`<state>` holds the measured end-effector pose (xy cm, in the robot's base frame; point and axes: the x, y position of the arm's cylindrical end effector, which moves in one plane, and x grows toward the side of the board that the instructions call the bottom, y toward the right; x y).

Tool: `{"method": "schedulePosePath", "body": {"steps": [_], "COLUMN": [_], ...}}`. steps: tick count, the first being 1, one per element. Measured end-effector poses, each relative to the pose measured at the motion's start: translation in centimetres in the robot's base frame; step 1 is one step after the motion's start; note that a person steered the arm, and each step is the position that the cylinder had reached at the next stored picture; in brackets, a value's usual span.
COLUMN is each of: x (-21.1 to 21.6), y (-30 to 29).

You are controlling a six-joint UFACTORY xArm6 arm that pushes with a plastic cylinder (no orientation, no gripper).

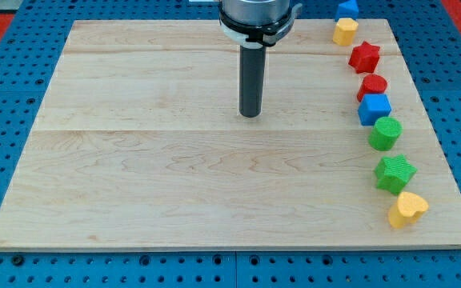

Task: Nudge the red star left a bit

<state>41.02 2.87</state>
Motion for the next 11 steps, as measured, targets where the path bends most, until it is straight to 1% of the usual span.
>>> {"method": "schedulePosePath", "body": {"steps": [2,3,4,5,6,8,9,11], "x": [1.8,0.5,-5.0,-7.7,-7.7,11.6,20.4,20.9], "y": [-1.0,-0.6,0.8,0.7,0.3,-0.4,2.6,12.8]}}
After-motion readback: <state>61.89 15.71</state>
